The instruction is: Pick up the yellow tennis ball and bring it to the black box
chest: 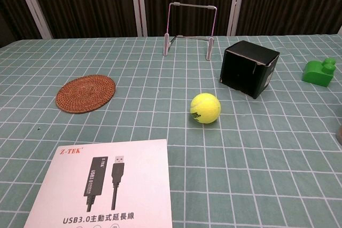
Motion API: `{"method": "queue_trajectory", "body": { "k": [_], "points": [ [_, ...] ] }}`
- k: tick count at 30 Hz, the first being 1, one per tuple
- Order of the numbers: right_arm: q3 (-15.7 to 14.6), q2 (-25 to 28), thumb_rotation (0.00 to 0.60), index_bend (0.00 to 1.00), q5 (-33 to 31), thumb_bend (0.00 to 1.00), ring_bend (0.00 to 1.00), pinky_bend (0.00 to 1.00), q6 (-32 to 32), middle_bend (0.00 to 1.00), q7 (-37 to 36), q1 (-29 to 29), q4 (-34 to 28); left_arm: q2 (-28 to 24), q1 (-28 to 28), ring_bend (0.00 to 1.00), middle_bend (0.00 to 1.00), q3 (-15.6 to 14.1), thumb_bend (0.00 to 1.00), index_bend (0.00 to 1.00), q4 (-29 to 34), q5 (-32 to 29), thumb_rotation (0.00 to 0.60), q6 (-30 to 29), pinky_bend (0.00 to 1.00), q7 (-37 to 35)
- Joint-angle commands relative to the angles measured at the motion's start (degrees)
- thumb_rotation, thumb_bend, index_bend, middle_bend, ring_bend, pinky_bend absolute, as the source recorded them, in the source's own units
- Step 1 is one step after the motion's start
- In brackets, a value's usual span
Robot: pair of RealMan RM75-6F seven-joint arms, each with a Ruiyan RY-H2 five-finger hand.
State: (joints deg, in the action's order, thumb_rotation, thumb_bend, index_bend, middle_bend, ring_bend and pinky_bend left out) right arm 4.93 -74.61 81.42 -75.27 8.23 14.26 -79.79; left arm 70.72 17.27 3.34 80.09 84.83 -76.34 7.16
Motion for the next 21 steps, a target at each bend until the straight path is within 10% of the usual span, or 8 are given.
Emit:
{"method": "queue_trajectory", "body": {
  "k": [1, 10, 15, 21],
  "points": [
    [-0.1, 0.0, 0.6, 0.0, 0.1, 0.31, 0.0, 0.0, -0.1, 0.0, 0.0, -0.1, -0.2, 0.0, 0.0, 0.0, 0.0, -0.1, 0.09, 0.0, 0.1, 0.1, 0.6, 0.0, 0.01, 0.1],
    [1.0, -3.7, 0.6, 0.01, 1.1, 0.31, 0.06, 0.25, -3.6, 0.1, 0.1, -0.3, 1.4, 0.3, 0.2, 0.0, 0.0, -0.6, 0.09, 0.0, 0.3, 0.6, 0.6, 0.6, 0.01, 0.7],
    [2.0, -11.2, 0.6, 0.36, 3.5, 0.52, 0.4, 0.71, -9.6, 0.48, 0.0, -0.7, 3.6, 0.1, 0.1, 0.0, 0.0, -1.2, 0.09, 0.0, 0.7, 2.0, 0.6, 0.0, 0.01, 0.5],
    [0.9, -16.4, 0.6, 0.49, 7.4, 0.64, 0.49, 0.82, -12.4, 0.56, -0.4, -0.3, 3.0, 0.0, 0.7, 0.0, 0.0, -1.7, 0.09, 0.0, 0.8, 3.1, 0.6, 0.8, 0.01, 0.0]
  ]
}}
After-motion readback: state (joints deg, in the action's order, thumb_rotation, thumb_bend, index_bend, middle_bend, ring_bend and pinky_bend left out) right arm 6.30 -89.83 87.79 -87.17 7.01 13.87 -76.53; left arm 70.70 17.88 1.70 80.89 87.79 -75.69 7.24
